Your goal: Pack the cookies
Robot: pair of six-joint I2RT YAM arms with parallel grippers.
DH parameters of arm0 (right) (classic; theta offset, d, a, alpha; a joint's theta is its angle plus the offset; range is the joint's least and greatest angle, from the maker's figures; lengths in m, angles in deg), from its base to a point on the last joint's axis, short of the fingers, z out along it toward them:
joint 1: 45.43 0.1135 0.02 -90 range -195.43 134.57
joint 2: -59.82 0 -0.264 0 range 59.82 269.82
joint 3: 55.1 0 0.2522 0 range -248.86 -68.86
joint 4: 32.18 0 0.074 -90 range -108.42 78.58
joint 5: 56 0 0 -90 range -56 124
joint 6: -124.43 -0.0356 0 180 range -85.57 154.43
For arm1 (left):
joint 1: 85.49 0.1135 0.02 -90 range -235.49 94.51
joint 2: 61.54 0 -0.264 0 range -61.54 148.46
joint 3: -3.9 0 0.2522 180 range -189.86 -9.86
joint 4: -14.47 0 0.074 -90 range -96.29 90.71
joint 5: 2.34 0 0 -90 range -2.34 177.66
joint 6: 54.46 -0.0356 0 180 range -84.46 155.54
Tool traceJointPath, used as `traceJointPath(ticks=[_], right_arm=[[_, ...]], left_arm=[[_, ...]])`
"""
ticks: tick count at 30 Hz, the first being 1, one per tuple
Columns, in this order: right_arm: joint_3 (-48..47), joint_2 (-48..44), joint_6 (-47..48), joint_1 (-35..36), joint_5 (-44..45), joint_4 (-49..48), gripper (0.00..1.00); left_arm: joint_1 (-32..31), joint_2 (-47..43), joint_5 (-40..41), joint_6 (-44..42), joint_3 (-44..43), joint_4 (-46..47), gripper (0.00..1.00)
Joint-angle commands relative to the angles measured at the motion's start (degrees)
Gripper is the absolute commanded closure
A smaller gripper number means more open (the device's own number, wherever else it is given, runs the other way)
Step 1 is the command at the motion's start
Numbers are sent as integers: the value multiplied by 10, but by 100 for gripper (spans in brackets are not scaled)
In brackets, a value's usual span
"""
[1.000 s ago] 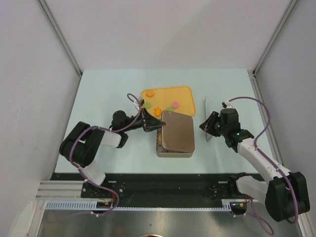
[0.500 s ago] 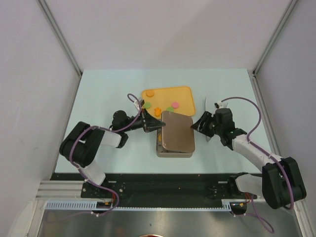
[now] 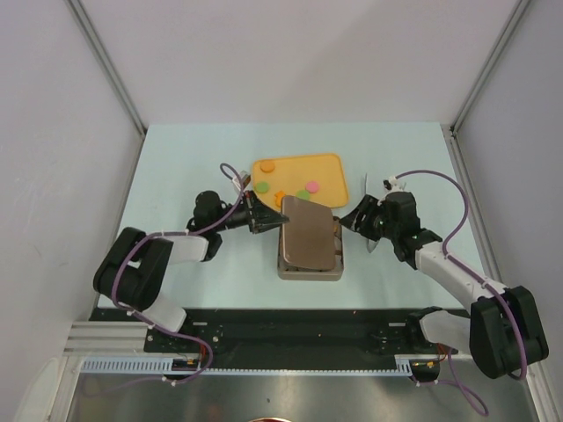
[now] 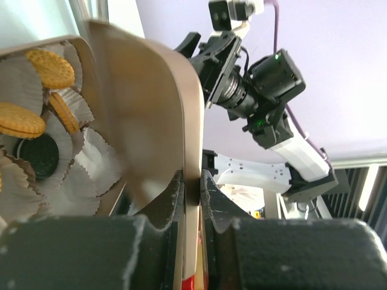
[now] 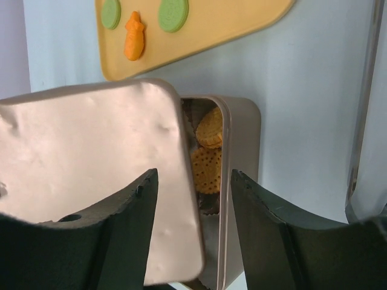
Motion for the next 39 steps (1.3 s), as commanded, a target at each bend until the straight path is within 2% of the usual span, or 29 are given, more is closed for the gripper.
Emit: traceJointPath(ticks=[1, 5, 14, 22, 27, 39], right_arm=[[-1, -17, 16, 2, 16, -5, 43], [-1, -14, 18, 4, 18, -5, 43], [-1, 24, 33, 21, 22, 17, 48], [-2, 38, 36, 39, 38, 9, 48], [-2, 47, 40, 48, 47, 12, 49], [-2, 56, 41, 56, 60, 9, 51]], left_arm=[[21, -51, -23, -51, -27, -60, 100], [29, -64, -33, -53, -32, -73, 100], [53, -76, -41, -115, -15, -175, 100], [84, -80, -26, -248, -39, -381, 100], [84, -48, -6, -295, -57, -460, 100], [84, 15, 30, -338, -76, -517, 100]])
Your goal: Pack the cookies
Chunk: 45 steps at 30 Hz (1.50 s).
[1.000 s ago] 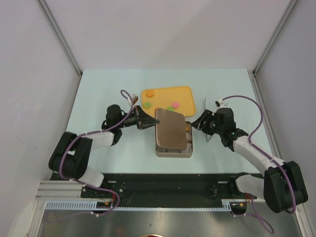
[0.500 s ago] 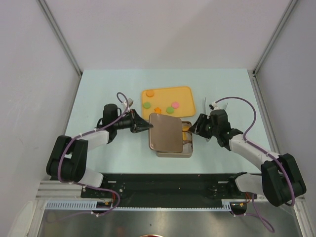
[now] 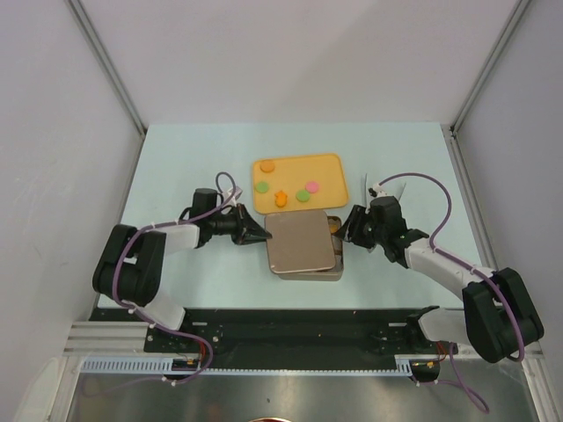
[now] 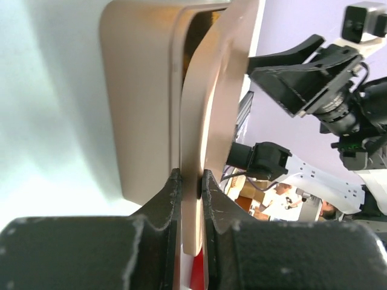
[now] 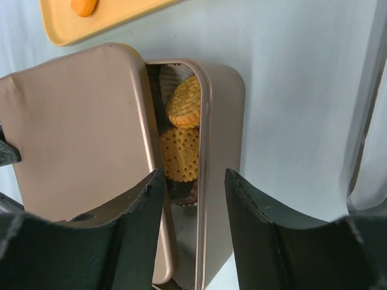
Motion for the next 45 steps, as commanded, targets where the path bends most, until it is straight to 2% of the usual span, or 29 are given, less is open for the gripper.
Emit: traceJointPath(ticks=[1, 25, 41, 45], right_arm=[[-1, 3, 8, 2, 15, -10, 51], [-2, -9, -1, 6, 25, -16, 50], [-1, -12, -2, 6, 20, -15, 47], [-1, -16, -3, 5, 19, -16, 46]], left_arm=[[1, 22, 35, -39, -19, -50, 100], [-3, 128, 86, -123, -115, -185, 100], [-50, 119, 120, -159, -158, -229, 95], [-57, 117, 122, -160, -159, -232, 90]])
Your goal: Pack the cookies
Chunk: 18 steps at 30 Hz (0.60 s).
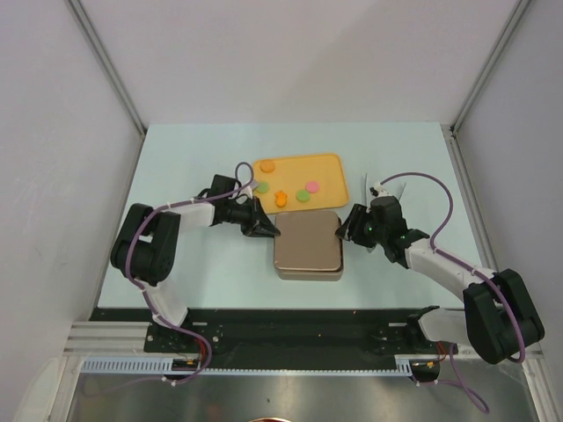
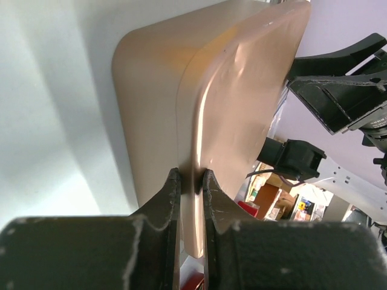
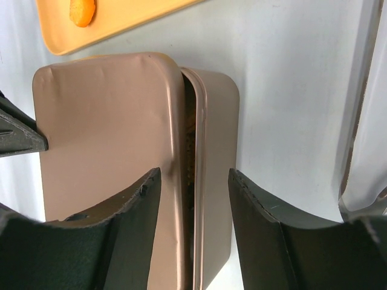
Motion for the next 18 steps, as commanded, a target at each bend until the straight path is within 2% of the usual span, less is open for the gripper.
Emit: traceJointPath(ticks=[1, 12, 18], right_arm=[[-2, -12, -3, 3, 0, -13, 46], [-2, -11, -10, 3, -4, -31, 43], [-2, -9, -9, 3, -6, -33, 43]], left_arm=[[-12, 5, 84, -47, 1, -43, 89], [-23, 4, 87, -51, 0, -49, 70], [-25, 0, 89, -53, -2, -51, 67]])
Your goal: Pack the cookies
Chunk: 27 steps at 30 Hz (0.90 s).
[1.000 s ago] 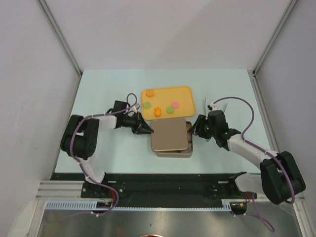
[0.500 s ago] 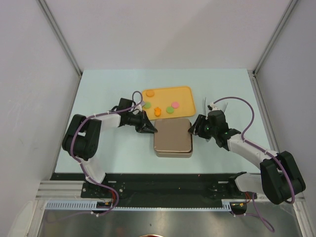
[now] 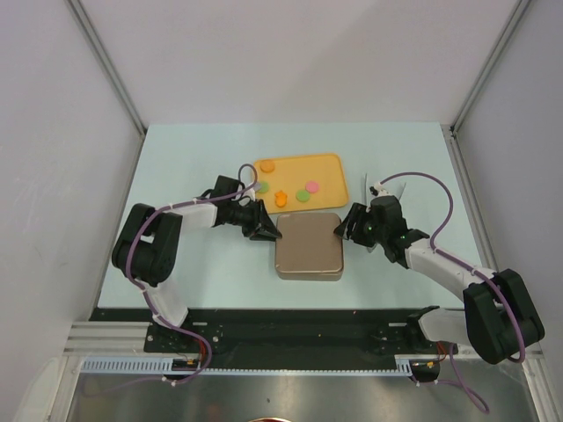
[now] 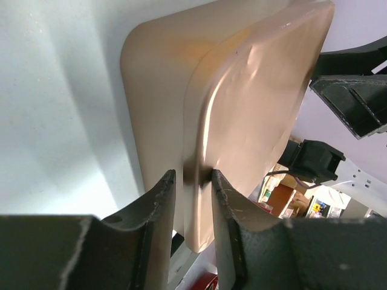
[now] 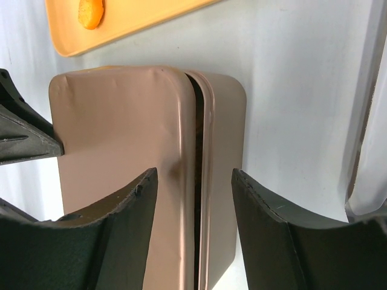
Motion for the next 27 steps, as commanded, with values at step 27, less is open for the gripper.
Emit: traceJointPath(ticks=[27], right_arm=[[-2, -15, -12, 11, -6, -24, 42]], left_arm=[[-43, -44, 89, -24, -65, -86, 60]])
